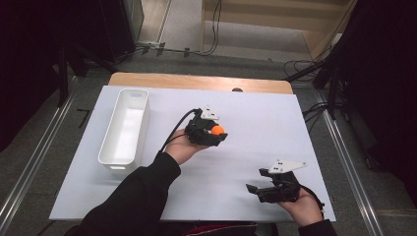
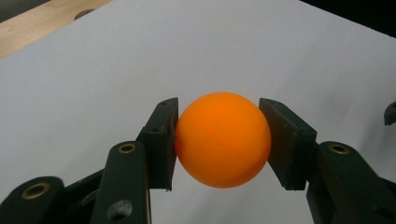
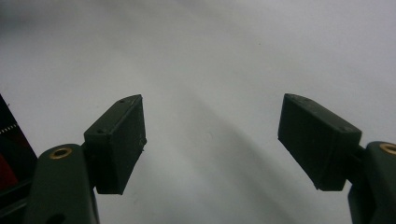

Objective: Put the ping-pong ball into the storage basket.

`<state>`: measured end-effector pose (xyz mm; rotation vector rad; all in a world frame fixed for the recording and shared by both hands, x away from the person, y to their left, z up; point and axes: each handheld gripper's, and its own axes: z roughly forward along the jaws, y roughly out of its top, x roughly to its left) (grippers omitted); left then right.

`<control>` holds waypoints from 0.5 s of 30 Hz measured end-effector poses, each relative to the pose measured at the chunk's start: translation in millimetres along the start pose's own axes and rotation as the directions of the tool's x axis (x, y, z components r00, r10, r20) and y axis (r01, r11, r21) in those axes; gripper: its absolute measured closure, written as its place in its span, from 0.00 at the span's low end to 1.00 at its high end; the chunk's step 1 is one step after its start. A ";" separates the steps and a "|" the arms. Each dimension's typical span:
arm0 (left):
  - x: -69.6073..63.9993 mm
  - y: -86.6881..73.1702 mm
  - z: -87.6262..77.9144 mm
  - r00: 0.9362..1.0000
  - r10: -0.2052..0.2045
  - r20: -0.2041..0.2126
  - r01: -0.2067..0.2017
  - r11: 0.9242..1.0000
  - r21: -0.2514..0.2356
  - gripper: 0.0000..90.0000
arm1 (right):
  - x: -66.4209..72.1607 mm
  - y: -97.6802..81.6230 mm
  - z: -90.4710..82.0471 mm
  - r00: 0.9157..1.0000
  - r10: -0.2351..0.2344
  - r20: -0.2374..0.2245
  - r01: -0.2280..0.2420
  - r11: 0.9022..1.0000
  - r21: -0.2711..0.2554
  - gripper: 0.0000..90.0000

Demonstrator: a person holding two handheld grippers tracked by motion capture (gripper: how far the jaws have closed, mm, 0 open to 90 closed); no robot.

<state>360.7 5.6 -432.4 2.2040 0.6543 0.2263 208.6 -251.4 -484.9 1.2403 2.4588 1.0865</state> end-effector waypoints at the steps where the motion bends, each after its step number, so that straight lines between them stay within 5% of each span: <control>1: 0.7 -0.3 -0.2 1.000 -0.006 0.005 0.006 1.000 -0.004 0.55 | 0.0 0.0 0.0 1.000 0.000 -0.001 0.000 1.000 0.000 0.24; 15: 8.4 -3.4 -6.7 1.000 -0.019 0.003 0.019 1.000 0.009 0.55 | 0.3 -0.1 0.7 1.000 0.001 -0.005 -0.001 1.000 0.005 0.24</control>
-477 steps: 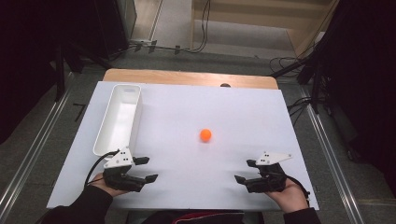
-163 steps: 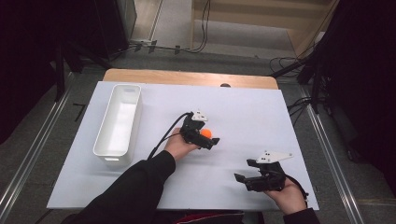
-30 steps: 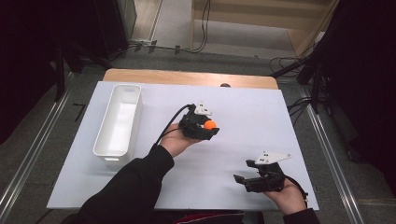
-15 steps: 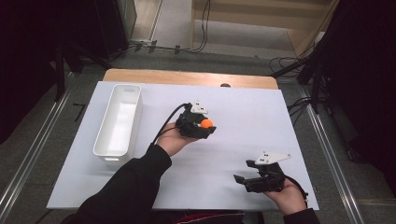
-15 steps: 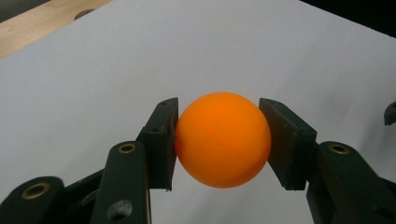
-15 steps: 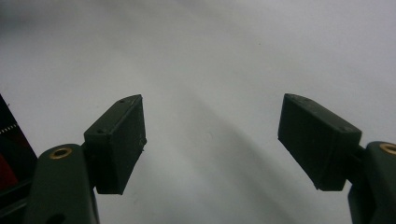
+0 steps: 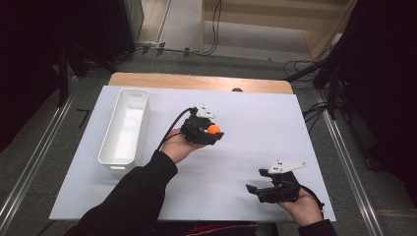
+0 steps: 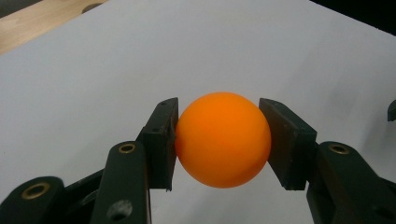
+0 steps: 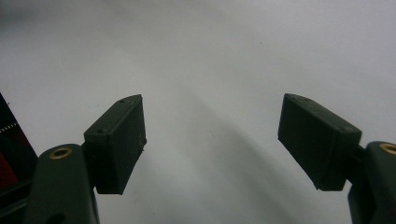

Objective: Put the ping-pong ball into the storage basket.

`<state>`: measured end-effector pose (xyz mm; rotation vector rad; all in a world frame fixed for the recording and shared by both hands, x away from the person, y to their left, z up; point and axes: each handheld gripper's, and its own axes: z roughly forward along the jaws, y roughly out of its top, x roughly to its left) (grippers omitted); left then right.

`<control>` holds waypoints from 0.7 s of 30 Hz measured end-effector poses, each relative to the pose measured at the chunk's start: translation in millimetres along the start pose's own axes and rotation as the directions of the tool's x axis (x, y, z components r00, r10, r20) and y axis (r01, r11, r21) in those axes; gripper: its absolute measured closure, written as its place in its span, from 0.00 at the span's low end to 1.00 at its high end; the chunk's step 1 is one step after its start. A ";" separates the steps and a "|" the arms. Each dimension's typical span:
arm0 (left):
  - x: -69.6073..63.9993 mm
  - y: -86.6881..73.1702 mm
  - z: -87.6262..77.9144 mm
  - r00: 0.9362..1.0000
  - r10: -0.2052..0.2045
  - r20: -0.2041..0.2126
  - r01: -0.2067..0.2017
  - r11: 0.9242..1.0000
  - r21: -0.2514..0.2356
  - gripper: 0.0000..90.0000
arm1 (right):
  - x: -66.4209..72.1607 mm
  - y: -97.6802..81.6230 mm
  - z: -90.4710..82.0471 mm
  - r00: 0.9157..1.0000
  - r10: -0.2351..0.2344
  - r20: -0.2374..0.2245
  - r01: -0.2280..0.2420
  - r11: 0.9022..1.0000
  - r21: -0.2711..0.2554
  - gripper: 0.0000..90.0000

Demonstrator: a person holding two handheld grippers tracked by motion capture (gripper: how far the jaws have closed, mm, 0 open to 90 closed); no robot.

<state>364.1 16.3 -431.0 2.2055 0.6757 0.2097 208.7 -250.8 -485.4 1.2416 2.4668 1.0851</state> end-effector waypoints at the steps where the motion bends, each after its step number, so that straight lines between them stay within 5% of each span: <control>1: 0.4 -0.5 -0.5 1.000 -0.003 -0.002 0.003 1.000 0.001 0.55 | 0.1 0.1 0.1 1.000 0.003 0.000 -0.003 1.000 -0.002 0.24; 21: 12.5 -7.9 -13.4 0.999 -0.034 -0.010 0.034 0.999 0.004 0.55 | -0.4 0.1 -1.0 1.000 0.004 0.000 -0.004 1.000 -0.005 0.24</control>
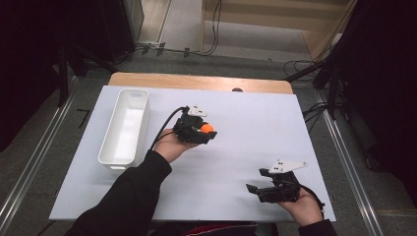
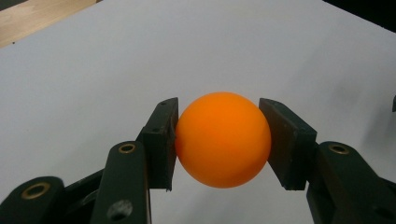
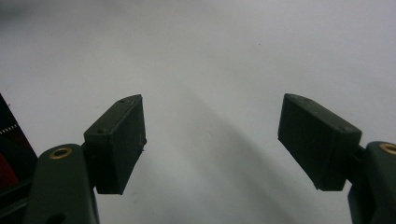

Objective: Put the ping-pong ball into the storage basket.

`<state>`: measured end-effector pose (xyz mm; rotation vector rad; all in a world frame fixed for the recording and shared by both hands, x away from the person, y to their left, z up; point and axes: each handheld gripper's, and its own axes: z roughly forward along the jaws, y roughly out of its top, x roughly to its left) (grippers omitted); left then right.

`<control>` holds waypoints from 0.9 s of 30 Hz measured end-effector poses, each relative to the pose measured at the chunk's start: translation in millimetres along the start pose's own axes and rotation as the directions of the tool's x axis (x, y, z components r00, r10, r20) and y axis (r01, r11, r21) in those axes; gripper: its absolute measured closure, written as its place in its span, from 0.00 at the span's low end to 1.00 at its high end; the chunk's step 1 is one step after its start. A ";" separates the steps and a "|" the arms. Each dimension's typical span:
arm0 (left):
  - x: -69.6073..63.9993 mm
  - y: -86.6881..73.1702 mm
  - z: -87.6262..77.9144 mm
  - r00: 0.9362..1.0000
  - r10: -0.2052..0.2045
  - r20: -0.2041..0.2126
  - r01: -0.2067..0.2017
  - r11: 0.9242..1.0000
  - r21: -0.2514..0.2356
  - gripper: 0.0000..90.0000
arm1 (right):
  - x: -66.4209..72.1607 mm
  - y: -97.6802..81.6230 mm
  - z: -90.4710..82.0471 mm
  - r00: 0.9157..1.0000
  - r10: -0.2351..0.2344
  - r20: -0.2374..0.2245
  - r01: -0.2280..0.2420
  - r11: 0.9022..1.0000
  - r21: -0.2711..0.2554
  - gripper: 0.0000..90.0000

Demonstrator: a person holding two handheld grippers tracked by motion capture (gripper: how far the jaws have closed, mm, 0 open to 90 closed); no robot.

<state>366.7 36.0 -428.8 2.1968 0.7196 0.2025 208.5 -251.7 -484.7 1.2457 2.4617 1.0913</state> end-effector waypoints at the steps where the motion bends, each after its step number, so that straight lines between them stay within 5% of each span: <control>1: 1.1 -0.2 -1.0 1.000 -0.003 0.003 0.003 1.000 0.001 0.55 | 0.0 0.0 0.1 1.000 0.000 0.000 0.000 1.000 0.000 0.24; 27: 21.3 -3.9 -19.9 0.999 -0.046 -0.026 0.046 0.999 0.005 0.55 | 0.0 0.1 0.2 1.000 -0.006 -0.003 0.006 1.000 -0.002 0.24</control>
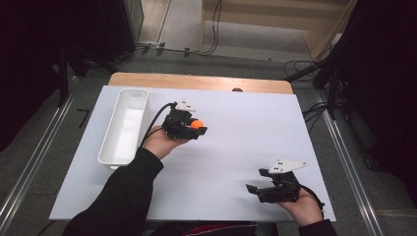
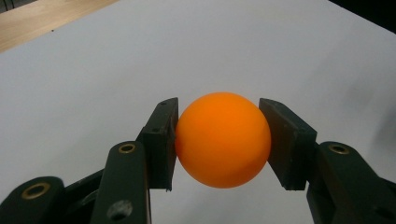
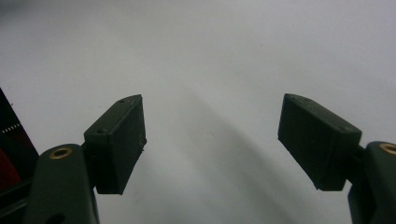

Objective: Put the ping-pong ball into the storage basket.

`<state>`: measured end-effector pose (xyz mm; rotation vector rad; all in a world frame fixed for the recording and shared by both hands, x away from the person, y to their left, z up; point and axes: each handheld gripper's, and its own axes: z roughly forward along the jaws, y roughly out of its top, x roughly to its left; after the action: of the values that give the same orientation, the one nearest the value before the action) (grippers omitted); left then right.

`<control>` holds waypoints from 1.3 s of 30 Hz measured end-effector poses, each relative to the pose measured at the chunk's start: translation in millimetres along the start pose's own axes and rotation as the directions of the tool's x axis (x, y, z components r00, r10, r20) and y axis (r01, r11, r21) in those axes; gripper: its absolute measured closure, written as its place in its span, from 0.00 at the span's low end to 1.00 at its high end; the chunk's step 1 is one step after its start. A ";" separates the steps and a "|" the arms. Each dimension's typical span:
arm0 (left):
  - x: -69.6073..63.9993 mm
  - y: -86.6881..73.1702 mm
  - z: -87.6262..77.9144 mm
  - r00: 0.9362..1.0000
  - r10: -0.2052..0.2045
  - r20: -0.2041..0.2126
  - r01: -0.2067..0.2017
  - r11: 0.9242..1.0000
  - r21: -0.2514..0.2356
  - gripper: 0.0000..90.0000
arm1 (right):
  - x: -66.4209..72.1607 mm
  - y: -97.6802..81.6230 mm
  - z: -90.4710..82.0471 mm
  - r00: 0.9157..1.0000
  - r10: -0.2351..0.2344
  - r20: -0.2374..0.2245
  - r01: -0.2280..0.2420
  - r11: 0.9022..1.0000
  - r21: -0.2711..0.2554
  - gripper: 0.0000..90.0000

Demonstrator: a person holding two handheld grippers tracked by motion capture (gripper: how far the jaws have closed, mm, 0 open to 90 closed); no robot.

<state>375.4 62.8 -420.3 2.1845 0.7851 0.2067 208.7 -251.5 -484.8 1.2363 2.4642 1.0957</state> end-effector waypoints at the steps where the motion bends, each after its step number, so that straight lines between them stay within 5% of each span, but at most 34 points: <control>1: 0.8 0.1 -0.8 1.000 -0.004 -0.001 0.004 1.000 0.000 0.55 | 0.3 0.0 -0.1 1.000 0.004 -0.001 -0.004 1.000 0.002 0.24; 39: 38.1 -5.2 -31.1 0.994 -0.064 -0.088 0.063 0.998 -0.007 0.55 | 0.8 -0.2 -0.7 1.000 0.003 -0.002 -0.003 1.000 0.001 0.24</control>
<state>391.2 107.7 -407.1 2.1548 0.9007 0.2736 207.7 -251.4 -484.2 1.2395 2.4659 1.0973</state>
